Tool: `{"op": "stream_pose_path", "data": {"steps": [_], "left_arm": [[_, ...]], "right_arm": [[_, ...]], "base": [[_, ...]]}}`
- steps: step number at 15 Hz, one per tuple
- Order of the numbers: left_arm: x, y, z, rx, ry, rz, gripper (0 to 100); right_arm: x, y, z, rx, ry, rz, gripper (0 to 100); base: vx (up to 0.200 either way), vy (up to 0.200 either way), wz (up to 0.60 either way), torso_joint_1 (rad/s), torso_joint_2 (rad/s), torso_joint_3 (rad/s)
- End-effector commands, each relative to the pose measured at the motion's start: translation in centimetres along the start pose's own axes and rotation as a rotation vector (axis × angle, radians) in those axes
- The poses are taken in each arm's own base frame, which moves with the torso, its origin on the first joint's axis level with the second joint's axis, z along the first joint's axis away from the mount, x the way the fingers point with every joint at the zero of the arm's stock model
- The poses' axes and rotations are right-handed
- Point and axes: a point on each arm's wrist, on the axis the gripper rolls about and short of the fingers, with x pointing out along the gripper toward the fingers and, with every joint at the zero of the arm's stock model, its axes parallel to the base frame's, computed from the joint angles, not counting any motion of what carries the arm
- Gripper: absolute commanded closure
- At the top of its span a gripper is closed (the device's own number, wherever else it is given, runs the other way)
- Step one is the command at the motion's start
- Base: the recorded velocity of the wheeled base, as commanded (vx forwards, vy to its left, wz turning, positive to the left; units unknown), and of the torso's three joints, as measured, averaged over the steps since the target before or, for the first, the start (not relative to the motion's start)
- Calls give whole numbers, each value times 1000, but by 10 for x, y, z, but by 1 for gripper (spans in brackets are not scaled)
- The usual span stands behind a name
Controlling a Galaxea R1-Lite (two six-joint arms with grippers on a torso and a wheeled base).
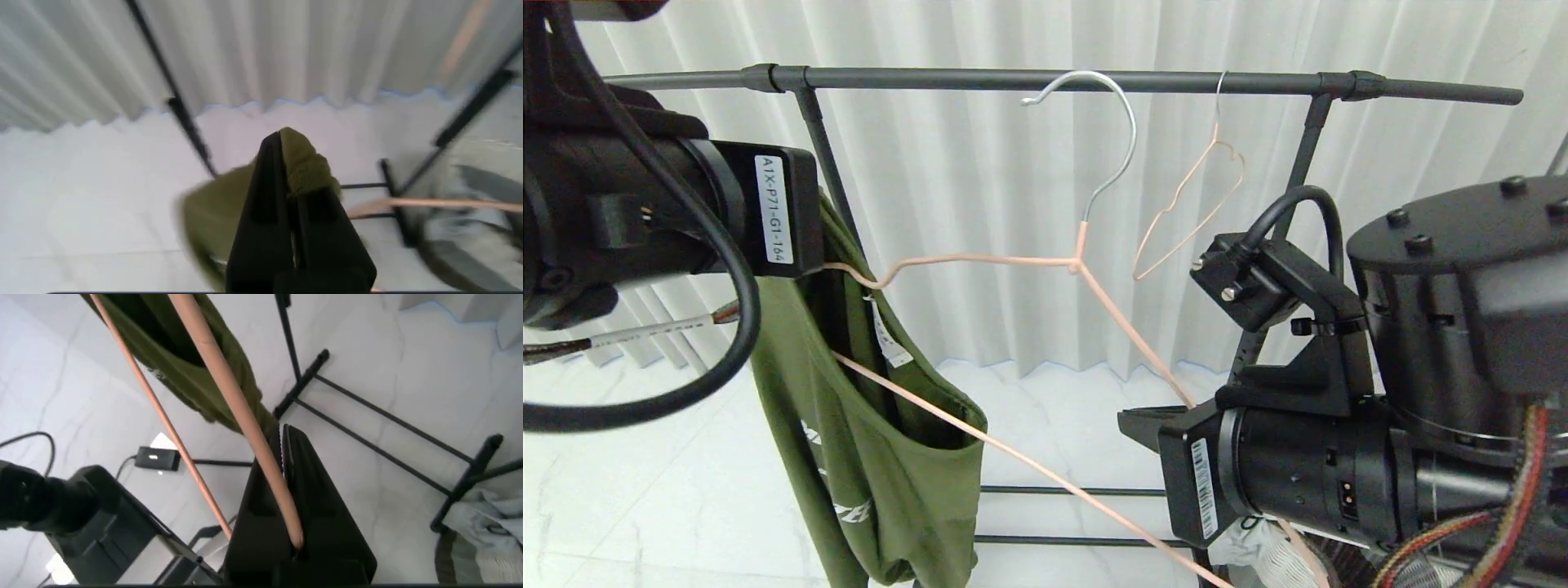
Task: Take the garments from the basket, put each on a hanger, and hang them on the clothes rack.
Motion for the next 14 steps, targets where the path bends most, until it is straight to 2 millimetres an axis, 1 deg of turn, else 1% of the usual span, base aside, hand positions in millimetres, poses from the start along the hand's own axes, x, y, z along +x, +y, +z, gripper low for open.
{"op": "stream_pose_path", "data": {"steps": [1, 2, 6, 11, 14], "left_arm": [[4, 11, 2, 16, 1, 52, 100], [4, 13, 2, 49, 1, 59, 100], [8, 10, -2, 70, 18, 67, 100], [8, 10, -2, 74, 20, 71, 100], [9, 11, -2, 112, 18, 125, 100]], "right_arm": [[-8, -5, 4, 13, -24, -12, 100], [-10, -9, 6, 19, -45, -58, 100], [-16, -15, 10, 30, -77, -106, 100], [-13, -21, 13, 37, -100, -172, 100], [-13, -22, 13, 38, -106, -188, 100]], "base": [[0, 0, 0, 0, 0, 0], [0, 0, 0, 0, 0, 0], [0, 0, 0, 0, 0, 0], [0, 0, 0, 0, 0, 0], [0, 0, 0, 0, 0, 0]]}}
